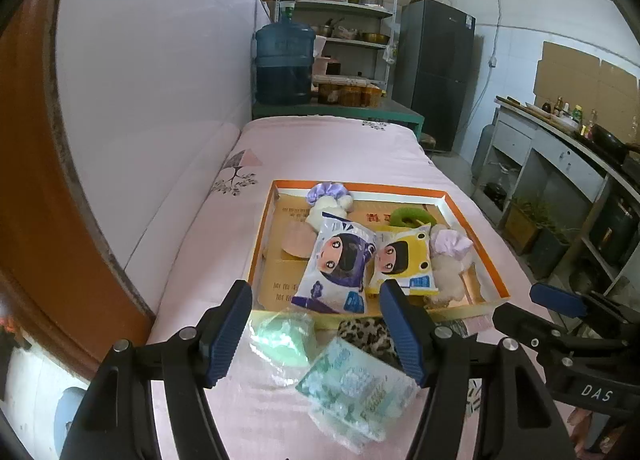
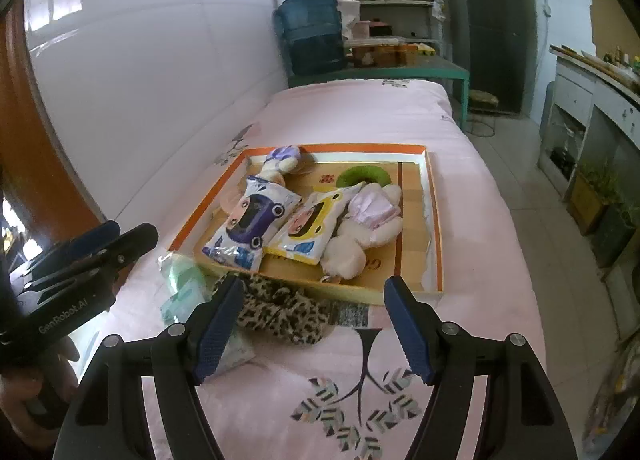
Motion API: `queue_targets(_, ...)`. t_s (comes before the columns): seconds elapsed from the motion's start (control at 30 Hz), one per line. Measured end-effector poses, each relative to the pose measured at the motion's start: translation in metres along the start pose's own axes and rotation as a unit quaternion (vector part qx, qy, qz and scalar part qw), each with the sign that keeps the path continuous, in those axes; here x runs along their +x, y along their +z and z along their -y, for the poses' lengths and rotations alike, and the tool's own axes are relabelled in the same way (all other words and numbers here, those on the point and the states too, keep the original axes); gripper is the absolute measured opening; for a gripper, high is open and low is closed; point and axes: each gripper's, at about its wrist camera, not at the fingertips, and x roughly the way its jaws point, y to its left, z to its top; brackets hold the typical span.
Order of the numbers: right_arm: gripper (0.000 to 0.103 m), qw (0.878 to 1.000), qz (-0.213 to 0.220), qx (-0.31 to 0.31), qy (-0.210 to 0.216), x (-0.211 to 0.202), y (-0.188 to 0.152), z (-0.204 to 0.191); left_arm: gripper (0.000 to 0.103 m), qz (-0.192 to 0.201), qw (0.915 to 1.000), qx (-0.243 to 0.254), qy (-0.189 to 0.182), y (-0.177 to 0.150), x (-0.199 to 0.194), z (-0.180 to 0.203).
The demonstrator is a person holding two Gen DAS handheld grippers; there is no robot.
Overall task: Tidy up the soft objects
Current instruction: 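Open both grippers and withdraw them from the tray toward the remaining items, then grasp the green-white tissue pack with the right gripper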
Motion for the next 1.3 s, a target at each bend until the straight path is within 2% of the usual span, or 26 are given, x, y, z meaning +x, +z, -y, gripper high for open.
queue_targets(0.47, 0.074, 1.000, -0.006, -0.022, 0.007, -0.016, -0.020, -0.022, 0.066, 0.005, 1.0000, -0.002, 0.002, -0.021, -0.029, -0.006)
queue_targets(0.7, 0.074, 0.998, -0.012, -0.055, 0.026, -0.019, -0.031, -0.039, 0.066, 0.009, 0.9997, -0.024, 0.002, -0.034, -0.040, -0.024)
queue_targets(1.13, 0.074, 0.985, -0.041, -0.138, 0.093, 0.012, -0.045, -0.083, 0.066, -0.016, 0.9988, -0.044, 0.016, -0.062, -0.035, -0.051)
queue_targets(1.3, 0.074, 0.980, -0.056, -0.159, 0.101, 0.030, -0.044, -0.090, 0.066, -0.020, 0.9985, -0.049, 0.015, -0.068, -0.031, -0.055)
